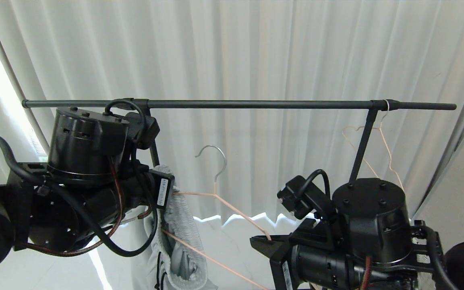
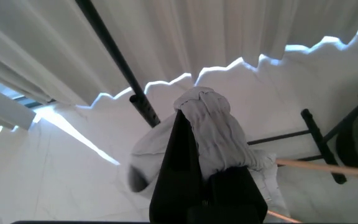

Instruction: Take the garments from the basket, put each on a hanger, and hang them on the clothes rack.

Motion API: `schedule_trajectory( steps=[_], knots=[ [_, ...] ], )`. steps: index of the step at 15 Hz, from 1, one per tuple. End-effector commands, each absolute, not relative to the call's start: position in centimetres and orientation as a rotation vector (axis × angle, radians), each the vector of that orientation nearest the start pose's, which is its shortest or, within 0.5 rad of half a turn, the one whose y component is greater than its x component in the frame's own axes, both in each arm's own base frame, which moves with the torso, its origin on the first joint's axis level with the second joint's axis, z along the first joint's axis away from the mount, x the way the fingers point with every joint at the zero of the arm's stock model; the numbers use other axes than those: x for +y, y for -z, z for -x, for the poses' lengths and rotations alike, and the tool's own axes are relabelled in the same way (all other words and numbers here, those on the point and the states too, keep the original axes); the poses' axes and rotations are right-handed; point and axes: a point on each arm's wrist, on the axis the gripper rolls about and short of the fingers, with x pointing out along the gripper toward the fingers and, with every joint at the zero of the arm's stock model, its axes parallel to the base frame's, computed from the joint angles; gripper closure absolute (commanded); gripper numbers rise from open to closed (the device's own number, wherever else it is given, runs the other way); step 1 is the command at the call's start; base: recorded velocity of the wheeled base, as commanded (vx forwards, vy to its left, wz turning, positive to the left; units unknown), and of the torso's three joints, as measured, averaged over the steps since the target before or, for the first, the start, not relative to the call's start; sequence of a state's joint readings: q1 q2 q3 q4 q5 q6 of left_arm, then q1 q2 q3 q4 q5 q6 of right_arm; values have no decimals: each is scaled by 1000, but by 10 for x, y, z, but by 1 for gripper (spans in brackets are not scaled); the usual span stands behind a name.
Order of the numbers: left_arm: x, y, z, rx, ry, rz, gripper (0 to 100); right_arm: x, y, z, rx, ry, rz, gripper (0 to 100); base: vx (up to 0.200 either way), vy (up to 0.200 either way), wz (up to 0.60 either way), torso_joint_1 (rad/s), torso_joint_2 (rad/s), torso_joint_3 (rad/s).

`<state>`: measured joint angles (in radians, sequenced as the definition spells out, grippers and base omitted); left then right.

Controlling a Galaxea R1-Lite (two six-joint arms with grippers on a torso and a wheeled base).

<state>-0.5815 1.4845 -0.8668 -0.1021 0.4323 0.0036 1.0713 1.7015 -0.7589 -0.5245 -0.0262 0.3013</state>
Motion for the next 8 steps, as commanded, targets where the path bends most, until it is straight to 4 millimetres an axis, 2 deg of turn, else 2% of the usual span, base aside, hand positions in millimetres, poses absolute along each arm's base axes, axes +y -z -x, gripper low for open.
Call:
schedule_trajectory(
  steps=[1, 5, 8],
  knots=[
    [-130, -215, -207, 429, 163, -246, 100, 271, -148, -148, 528, -947, -37, 100, 0, 0, 0, 0, 0, 0],
    [-132, -221, -200, 407, 190, -236, 100, 282, -148, -143, 472, -952, -86, 100, 0, 0, 0, 0, 0, 0],
    [-143, -230, -190, 374, 247, -197, 100, 294, -144, -137, 431, -950, -129, 100, 0, 0, 0, 0, 0, 0]
  ],
)
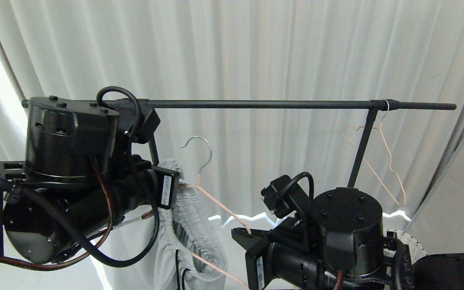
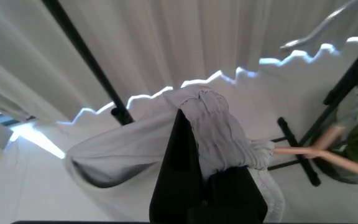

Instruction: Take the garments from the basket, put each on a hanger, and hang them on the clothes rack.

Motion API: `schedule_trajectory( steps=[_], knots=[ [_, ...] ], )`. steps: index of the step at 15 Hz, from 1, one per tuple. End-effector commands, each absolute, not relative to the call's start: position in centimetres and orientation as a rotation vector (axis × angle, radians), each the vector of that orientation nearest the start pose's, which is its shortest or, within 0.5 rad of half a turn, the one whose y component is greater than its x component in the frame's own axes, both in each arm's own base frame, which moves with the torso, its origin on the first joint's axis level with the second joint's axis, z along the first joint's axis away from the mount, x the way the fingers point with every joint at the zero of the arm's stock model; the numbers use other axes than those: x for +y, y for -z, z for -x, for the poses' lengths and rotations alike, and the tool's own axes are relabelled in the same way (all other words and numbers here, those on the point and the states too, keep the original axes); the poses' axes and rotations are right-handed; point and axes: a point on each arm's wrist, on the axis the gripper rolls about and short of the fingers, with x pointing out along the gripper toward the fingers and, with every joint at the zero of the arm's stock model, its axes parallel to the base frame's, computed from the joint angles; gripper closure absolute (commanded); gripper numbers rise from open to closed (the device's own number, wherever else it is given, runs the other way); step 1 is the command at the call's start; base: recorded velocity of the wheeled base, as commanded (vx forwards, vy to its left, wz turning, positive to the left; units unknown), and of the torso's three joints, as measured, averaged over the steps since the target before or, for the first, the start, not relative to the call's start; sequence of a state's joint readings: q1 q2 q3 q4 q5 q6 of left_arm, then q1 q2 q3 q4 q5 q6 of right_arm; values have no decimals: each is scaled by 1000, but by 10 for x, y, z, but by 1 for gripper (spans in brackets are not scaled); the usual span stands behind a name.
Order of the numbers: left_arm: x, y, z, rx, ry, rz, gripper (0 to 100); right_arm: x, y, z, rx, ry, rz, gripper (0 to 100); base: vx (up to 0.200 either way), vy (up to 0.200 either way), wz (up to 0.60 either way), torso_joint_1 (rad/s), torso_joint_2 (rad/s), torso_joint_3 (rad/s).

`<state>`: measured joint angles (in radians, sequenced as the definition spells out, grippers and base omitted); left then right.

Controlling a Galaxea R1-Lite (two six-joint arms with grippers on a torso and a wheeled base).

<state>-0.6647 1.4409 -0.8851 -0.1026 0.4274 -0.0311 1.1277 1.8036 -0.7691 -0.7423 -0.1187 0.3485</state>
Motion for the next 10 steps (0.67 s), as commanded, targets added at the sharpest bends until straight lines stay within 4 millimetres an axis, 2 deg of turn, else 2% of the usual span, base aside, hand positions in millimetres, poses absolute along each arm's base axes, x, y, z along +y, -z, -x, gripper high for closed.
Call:
schedule_trajectory(
  steps=[1, 5, 10],
  knots=[
    [-145, -233, -189, 366, 255, -183, 100, 297, -143, -136, 420, -948, -138, 100, 0, 0, 0, 0, 0, 0],
    [-149, -246, -178, 321, 301, -159, 100, 299, -147, -137, 381, -941, -163, 100, 0, 0, 0, 0, 0, 0],
    [-144, -247, -168, 309, 315, -160, 100, 287, -172, -132, 301, -942, -215, 100, 0, 0, 0, 0, 0, 0]
  ],
)
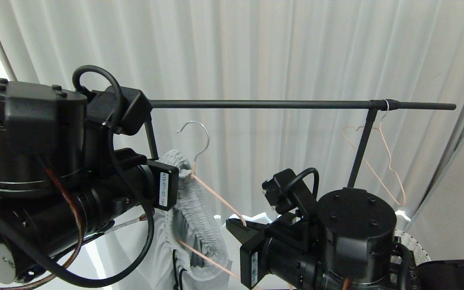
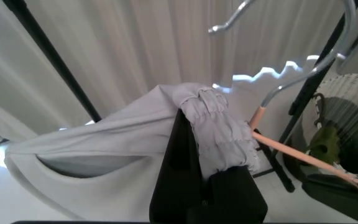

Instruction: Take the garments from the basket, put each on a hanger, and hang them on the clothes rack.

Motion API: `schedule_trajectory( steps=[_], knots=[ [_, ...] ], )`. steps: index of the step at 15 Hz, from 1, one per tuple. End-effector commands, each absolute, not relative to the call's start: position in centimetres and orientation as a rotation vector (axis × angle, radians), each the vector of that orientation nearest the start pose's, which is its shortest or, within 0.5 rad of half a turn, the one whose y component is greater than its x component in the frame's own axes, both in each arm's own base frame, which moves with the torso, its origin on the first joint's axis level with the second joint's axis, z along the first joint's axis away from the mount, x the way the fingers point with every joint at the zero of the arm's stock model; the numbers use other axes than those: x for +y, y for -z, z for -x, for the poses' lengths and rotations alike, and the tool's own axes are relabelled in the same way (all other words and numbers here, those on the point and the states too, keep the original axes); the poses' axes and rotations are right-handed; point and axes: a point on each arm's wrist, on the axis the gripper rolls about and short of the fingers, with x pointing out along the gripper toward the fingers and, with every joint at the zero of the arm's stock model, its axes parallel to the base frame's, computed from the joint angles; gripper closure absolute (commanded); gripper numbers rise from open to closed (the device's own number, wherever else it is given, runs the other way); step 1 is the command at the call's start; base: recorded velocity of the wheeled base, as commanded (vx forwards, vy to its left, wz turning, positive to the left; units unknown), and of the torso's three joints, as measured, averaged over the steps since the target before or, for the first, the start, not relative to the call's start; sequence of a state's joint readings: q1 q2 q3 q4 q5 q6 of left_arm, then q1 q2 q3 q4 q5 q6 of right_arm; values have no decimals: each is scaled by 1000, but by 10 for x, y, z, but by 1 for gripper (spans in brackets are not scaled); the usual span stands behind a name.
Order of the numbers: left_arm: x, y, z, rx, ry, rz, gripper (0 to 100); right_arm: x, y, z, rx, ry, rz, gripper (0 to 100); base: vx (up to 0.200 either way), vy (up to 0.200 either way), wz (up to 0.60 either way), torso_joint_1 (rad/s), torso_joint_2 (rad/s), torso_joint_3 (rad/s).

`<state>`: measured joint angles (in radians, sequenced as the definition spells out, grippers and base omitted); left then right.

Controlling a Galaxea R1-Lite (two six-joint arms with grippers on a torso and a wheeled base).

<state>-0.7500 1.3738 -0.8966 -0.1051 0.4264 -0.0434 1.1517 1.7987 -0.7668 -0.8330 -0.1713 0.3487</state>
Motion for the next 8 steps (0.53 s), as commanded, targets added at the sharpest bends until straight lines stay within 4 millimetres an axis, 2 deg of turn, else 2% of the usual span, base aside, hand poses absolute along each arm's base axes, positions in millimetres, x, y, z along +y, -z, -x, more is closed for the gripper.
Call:
schedule_trajectory(
  steps=[1, 4, 8],
  knots=[
    [-144, -248, -167, 303, 318, -154, 100, 285, -177, -131, 290, -944, -223, 100, 0, 0, 0, 0, 0, 0],
    [-151, -253, -154, 277, 381, -149, 100, 282, -183, -130, 269, -949, -240, 100, 0, 0, 0, 0, 0, 0],
    [-151, -254, -150, 269, 395, -155, 100, 278, -190, -130, 244, -950, -258, 100, 0, 0, 0, 0, 0, 0]
  ],
)
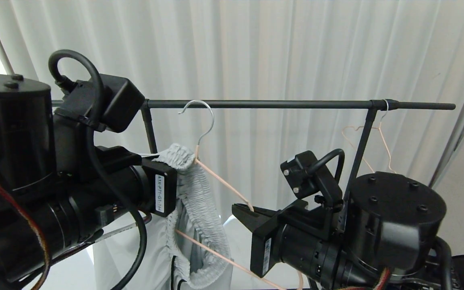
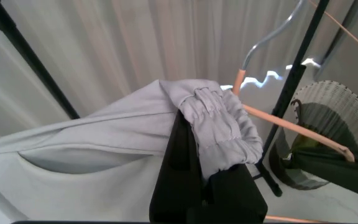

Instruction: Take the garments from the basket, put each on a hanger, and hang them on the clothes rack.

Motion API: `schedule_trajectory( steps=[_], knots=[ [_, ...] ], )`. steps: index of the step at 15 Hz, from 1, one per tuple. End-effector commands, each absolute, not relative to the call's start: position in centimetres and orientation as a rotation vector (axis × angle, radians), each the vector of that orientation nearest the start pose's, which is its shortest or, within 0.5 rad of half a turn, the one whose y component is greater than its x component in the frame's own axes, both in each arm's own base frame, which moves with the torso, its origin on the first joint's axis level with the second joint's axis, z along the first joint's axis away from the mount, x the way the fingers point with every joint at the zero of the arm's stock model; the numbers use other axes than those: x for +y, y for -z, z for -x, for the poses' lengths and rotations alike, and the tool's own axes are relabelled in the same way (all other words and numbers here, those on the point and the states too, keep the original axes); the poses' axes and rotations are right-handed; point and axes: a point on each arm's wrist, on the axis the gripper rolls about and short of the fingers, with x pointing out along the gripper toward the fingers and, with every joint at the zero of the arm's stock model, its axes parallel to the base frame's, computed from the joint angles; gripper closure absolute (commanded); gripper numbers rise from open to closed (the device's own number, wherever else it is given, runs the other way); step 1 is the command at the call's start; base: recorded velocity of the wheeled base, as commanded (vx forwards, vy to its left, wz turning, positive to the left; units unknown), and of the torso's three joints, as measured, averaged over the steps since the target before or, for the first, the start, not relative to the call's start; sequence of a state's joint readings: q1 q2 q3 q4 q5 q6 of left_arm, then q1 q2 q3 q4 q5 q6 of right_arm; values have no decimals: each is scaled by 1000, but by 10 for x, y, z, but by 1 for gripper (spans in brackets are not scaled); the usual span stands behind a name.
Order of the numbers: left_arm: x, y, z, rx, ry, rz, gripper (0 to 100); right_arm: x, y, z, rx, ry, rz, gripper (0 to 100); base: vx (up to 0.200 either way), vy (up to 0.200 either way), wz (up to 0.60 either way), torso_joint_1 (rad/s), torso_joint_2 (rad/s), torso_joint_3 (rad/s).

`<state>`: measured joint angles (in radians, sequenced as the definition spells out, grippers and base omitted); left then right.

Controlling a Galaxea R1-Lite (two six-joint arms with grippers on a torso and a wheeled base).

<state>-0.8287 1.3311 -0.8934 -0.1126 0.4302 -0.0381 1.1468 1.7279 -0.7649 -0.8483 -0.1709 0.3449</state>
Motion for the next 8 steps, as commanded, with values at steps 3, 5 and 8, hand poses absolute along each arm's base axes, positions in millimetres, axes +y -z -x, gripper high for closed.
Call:
schedule_trajectory(
  steps=[3, 5, 8],
  knots=[
    [-146, -254, -146, 264, 394, -153, 100, 273, -198, -129, 219, -952, -267, 100, 0, 0, 0, 0, 0, 0],
    [-143, -257, -143, 251, 395, -152, 100, 270, -203, -128, 204, -955, -277, 100, 0, 0, 0, 0, 0, 0],
    [-142, -258, -142, 241, 401, -181, 100, 268, -207, -126, 183, -959, -283, 100, 0, 0, 0, 0, 0, 0]
  ],
)
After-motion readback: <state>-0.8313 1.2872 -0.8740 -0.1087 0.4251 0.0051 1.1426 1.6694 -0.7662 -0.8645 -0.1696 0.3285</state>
